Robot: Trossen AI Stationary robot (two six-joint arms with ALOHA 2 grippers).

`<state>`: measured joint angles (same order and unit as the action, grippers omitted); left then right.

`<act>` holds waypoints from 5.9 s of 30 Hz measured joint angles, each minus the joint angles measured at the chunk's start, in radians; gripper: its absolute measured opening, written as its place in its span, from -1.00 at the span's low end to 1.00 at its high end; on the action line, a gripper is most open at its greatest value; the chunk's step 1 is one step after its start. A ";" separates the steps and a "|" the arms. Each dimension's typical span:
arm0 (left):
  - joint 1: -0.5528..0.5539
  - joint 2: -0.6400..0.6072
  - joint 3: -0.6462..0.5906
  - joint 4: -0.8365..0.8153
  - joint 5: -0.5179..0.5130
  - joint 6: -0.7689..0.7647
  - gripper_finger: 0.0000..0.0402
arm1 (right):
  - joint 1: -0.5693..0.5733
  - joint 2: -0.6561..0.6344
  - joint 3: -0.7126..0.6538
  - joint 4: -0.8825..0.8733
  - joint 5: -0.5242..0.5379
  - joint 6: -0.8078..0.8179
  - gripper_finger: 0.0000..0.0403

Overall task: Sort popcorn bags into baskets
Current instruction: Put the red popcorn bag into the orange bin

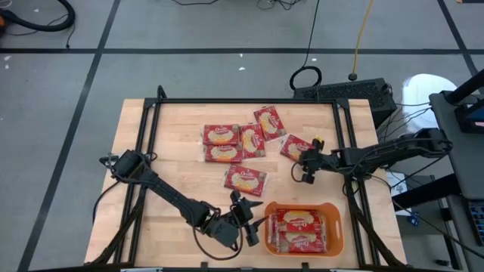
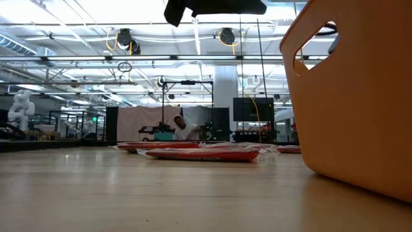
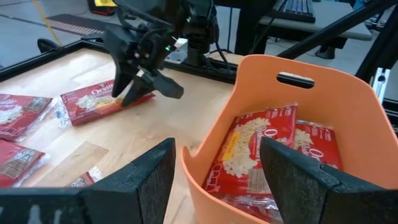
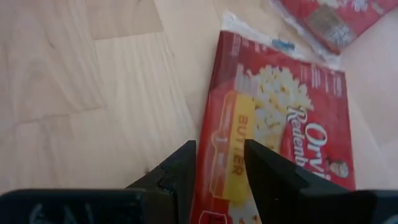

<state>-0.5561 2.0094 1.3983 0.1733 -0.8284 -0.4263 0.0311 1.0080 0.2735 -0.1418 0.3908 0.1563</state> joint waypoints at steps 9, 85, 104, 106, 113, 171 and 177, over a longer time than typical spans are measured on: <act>0.013 0.000 0.000 -0.013 0.000 -0.001 0.19 | 0.001 -0.001 -0.075 0.107 0.003 0.015 -0.45; 0.048 0.000 0.000 -0.022 0.000 -0.022 0.19 | 0.147 0.164 0.419 -0.431 0.118 0.159 -0.61; 0.045 0.000 0.000 -0.021 0.000 -0.024 0.19 | -0.019 0.423 0.373 -0.374 0.080 0.229 0.37; 0.045 0.000 0.000 -0.022 0.000 -0.024 0.19 | -0.033 0.439 0.375 -0.370 0.081 0.224 0.33; 0.045 0.000 0.000 -0.024 0.000 -0.024 0.19 | -0.048 0.459 0.376 -0.356 0.041 0.209 -0.05; 0.050 0.000 0.000 -0.050 0.019 -0.047 0.19 | -0.338 0.124 0.238 -0.403 -0.146 0.216 0.32; 0.050 0.000 0.000 -0.050 0.019 -0.047 0.19 | -0.372 0.122 0.190 -0.337 -0.288 0.199 0.10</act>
<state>-0.5060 2.0098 1.3983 0.1238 -0.8089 -0.4728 -0.3405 1.1297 0.4632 -0.4788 0.1032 0.3549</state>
